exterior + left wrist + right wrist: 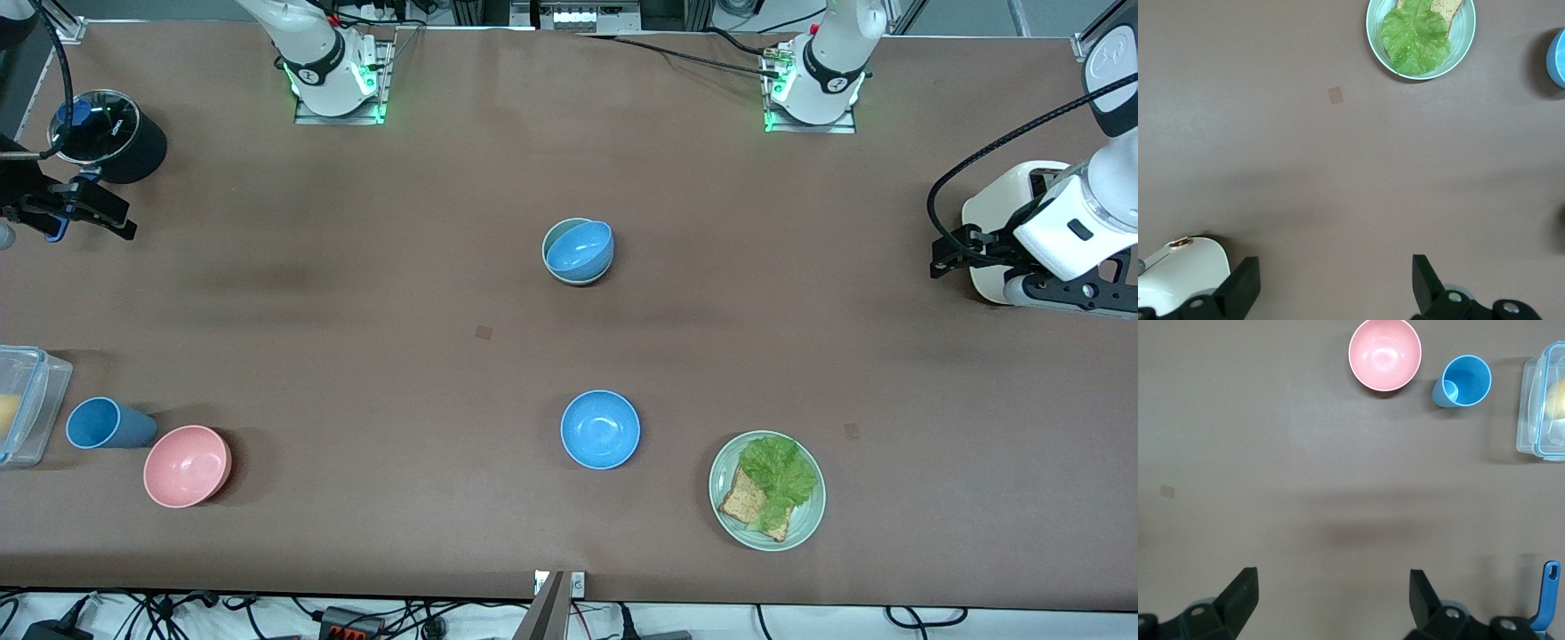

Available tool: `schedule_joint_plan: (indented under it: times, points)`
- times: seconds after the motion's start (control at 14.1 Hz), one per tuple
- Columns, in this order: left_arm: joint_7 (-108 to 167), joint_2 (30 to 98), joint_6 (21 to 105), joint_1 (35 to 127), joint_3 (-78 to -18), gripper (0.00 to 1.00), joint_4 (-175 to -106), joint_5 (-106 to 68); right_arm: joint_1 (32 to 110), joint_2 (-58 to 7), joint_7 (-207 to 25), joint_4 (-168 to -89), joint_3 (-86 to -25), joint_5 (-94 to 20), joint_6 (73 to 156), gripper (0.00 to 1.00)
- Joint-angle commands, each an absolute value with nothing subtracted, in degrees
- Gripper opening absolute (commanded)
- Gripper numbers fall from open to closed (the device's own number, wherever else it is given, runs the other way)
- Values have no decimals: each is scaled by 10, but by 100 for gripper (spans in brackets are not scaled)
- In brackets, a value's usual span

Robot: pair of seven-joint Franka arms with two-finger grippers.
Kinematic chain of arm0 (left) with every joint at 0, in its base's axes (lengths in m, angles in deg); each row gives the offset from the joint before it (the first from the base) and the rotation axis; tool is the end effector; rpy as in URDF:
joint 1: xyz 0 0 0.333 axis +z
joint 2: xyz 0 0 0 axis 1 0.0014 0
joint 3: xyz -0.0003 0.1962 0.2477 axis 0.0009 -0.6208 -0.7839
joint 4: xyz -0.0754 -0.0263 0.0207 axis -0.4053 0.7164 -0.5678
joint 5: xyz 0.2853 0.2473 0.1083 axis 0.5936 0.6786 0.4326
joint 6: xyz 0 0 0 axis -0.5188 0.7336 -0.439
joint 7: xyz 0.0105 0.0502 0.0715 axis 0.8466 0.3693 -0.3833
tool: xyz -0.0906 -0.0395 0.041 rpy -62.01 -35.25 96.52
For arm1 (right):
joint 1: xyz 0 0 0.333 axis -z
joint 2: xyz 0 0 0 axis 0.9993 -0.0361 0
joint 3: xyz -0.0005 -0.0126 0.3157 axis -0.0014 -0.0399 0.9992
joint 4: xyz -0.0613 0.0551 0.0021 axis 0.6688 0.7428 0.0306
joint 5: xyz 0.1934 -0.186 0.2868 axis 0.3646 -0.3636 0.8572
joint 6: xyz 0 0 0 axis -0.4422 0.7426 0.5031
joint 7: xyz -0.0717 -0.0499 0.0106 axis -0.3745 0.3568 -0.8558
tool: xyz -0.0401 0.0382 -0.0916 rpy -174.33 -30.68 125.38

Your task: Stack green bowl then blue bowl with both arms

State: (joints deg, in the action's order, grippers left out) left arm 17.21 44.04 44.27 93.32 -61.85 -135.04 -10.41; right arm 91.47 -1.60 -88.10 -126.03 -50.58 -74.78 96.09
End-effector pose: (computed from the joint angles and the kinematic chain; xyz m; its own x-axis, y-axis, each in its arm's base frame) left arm 0.5902 -0.0084 0.5432 0.9930 -0.1142 -0.0304 -0.1137 -0.9933 0.0193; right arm 0.5574 -0.0400 0.5871 0.9993 -0.0325 0.0157 -0.0327 -0.9994 0.0094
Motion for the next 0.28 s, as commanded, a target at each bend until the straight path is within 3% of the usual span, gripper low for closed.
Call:
schedule_joint_plan:
  times: [0.0, 0.21]
  points:
    - [172, 443, 431, 931, -622, 100, -1340, -120, 916, -3, -892, -1270, -506, -746, 967, 100]
    - [171, 443, 425, 933, -623, 100, -1340, -123, 916, -3, -892, -1270, -506, -746, 967, 100]
